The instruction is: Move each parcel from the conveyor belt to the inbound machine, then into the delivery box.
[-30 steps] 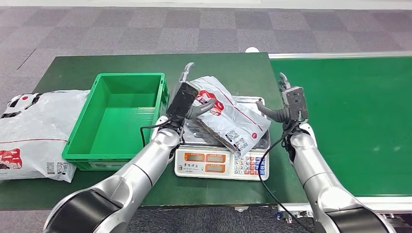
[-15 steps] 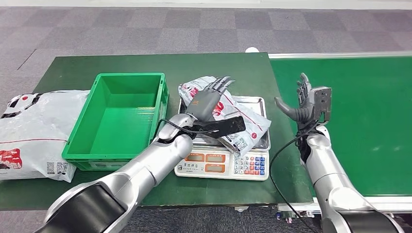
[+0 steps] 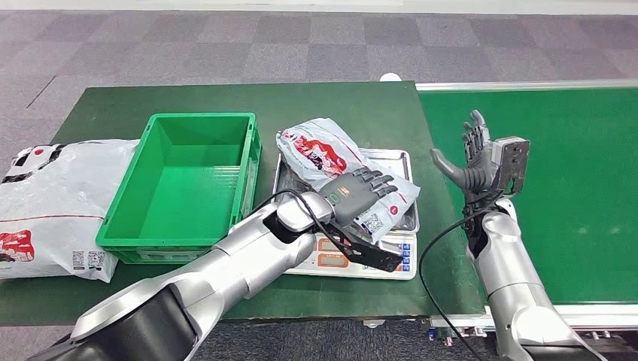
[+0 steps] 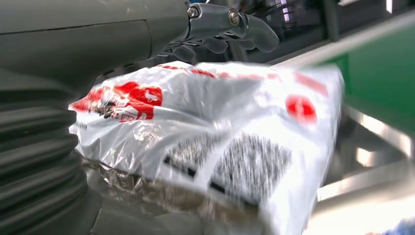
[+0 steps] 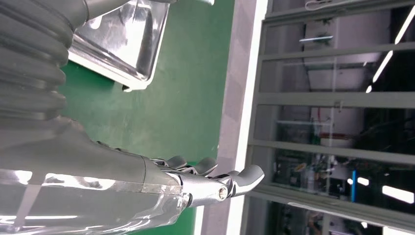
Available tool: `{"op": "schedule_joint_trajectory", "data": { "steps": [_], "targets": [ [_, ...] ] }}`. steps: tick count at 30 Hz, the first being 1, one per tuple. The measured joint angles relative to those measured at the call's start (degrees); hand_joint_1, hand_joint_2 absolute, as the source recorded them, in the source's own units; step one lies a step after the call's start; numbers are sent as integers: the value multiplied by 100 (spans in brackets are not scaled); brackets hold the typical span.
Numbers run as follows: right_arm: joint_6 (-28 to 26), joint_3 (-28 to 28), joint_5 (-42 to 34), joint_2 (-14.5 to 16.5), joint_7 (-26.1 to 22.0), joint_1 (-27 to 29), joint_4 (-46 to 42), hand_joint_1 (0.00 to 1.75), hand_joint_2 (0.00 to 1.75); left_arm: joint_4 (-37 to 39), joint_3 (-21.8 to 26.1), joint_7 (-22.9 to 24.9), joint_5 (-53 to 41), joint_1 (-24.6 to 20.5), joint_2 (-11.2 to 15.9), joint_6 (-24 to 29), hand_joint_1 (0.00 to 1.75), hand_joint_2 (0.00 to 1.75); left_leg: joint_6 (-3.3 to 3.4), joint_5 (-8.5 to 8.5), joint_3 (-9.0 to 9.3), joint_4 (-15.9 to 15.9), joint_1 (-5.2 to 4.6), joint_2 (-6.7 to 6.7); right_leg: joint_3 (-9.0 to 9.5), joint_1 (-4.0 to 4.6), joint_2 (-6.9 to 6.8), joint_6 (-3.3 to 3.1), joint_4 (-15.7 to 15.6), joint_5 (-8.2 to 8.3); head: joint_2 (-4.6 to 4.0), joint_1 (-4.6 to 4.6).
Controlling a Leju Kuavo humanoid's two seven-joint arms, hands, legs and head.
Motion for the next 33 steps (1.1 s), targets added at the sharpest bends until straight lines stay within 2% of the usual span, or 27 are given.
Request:
{"op": "schedule_joint_trajectory", "data": {
  "steps": [5,9,13,33],
  "targets": [
    [3,0,0,0,3,6,-12,0,175,0,-17,7,-13,-2,0,-6,0,175,0,0,0,0,0,0,0,0,0,0,0,0,0,-1],
    [56,0,14,6,36,110,-207,0,175,8,-294,138,-242,-41,0,-89,0,175,0,0,0,-1,0,0,0,0,0,0,0,0,0,0],
    [229,28,105,178,116,121,-522,0,175,138,-828,450,-461,-74,2,-305,175,175,-1,2,1,-1,1,0,4,1,0,0,1,1,0,-1],
    [253,48,118,340,136,24,-573,0,175,339,-878,519,-441,-123,2,-286,175,175,0,7,3,-1,1,-3,8,1,-5,-1,1,7,0,-2]
  ]
}}
